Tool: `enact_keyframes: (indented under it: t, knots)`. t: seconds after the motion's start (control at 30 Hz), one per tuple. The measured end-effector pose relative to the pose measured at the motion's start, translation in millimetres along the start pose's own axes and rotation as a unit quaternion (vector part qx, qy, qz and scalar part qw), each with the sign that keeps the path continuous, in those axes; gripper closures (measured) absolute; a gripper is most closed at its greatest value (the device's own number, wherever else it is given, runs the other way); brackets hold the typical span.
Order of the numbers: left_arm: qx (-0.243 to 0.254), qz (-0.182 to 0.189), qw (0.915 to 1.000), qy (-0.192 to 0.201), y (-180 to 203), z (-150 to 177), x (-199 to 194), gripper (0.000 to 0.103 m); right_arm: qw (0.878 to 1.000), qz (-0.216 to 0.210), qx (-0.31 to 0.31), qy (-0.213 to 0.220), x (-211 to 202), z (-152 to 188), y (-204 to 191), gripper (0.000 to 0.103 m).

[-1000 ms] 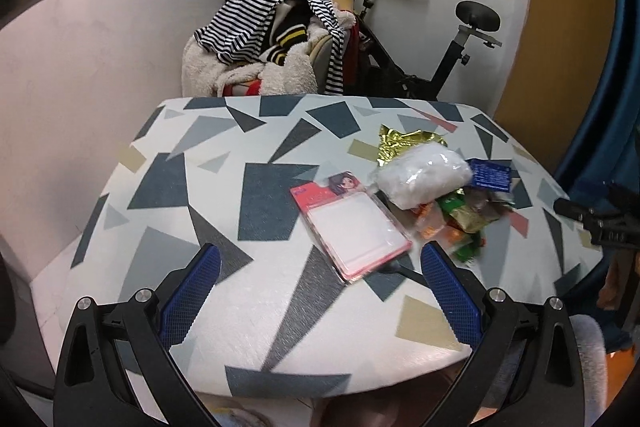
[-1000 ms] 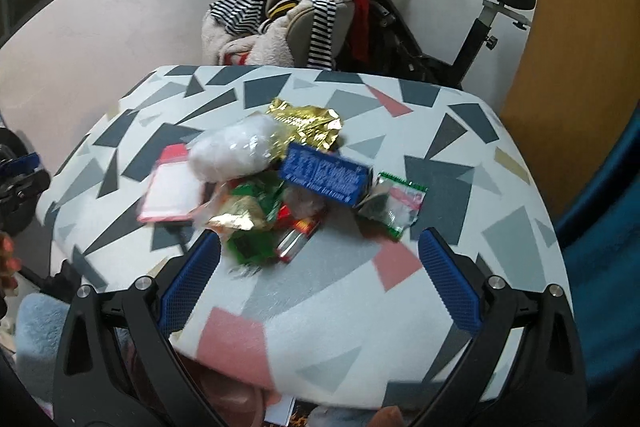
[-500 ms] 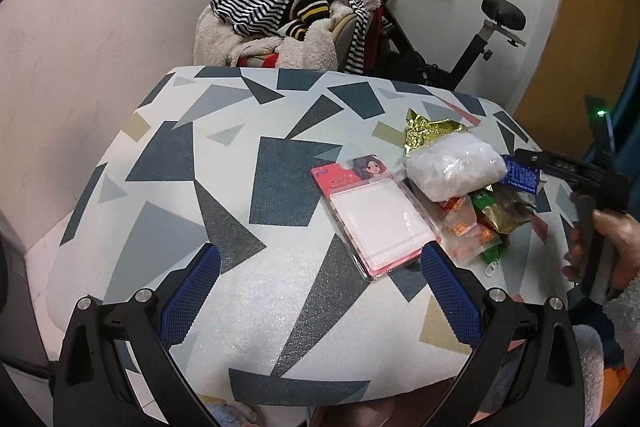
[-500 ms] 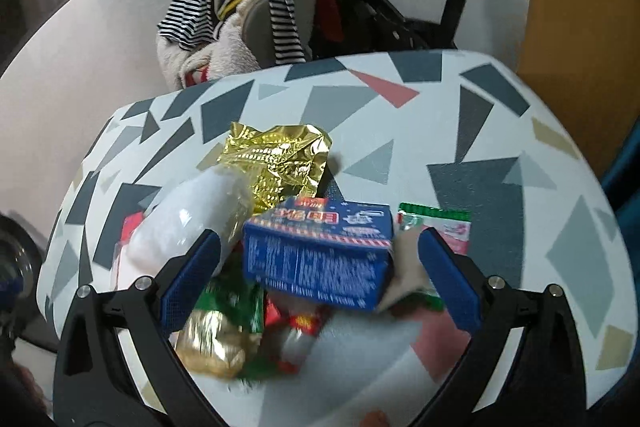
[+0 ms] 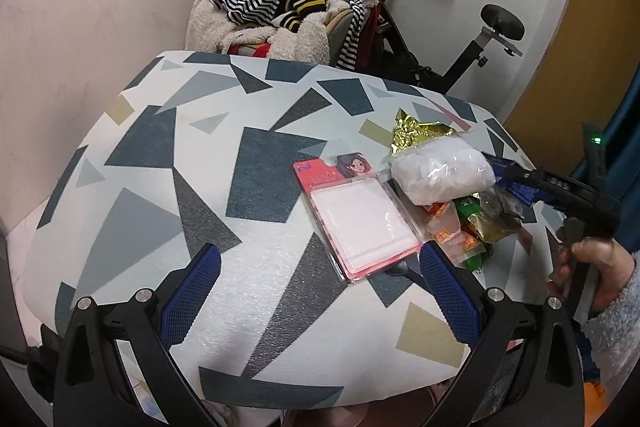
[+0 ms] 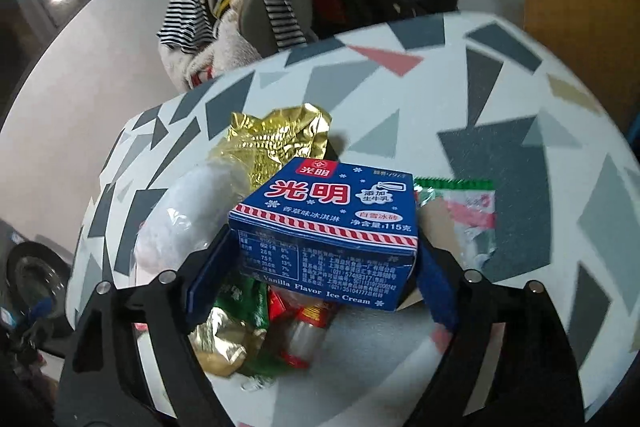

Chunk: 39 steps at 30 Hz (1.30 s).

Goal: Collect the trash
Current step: 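Reach the right gripper to the blue ice cream box and grasp it, then grasp the orange-printed clear wrapper with the left gripper while the right holds the box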

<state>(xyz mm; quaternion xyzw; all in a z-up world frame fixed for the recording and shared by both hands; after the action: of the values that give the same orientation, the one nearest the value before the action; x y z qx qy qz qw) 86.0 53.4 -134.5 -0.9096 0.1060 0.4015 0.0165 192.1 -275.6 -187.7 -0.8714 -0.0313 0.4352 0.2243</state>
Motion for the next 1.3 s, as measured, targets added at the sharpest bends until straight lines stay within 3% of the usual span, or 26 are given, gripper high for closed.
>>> enact_keyframes:
  t: [0.17, 0.33, 0.53, 0.9, 0.97, 1.0, 1.3]
  knots:
    - [-0.003, 0.035, 0.9993, -0.016, 13, 5, 10, 0.025, 0.999, -0.005, -0.03, 0.036, -28, 11, 4, 0.022]
    - [-0.041, 0.134, 0.9893, -0.042, 37, 5, 39, 0.053, 0.997, -0.014, -0.051, 0.053, -46, 30, 8, 0.023]
    - [-0.115, 0.203, 0.9698, -0.073, 65, -4, 83, 0.057, 0.995, -0.02, -0.081, 0.061, -61, 49, 7, 0.023]
    - [-0.165, 0.21, 0.9562, -0.12, 82, -13, 131, 0.057, 0.995, -0.021, -0.08, 0.063, -71, 60, 20, 0.023]
    - [-0.17, 0.215, 0.9538, -0.124, 83, -12, 135, 0.067, 0.995, -0.022, -0.08, 0.061, -71, 62, 21, 0.023]
    - [-0.171, 0.214, 0.9533, -0.128, 84, -12, 137, 0.078, 0.995, -0.022, -0.08, 0.06, -72, 64, 22, 0.023]
    - [-0.123, 0.196, 0.9694, -0.081, 77, -30, 92, 0.083, 0.994, -0.026, -0.088, 0.058, -79, 78, 20, 0.023]
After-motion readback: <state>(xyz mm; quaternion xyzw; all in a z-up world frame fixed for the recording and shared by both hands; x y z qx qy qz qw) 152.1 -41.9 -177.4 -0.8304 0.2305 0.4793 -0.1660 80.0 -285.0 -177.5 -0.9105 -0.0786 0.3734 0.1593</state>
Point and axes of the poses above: each gripper's, at about its wrist camera, not at the fingertips, and x roughly the way its jaws point, y to its right, z to its underside, the point moved 2 cm from there along x, roughly the way its jaws point, and after that the axes turned 11 degrees about x, right-handed, at the moved point
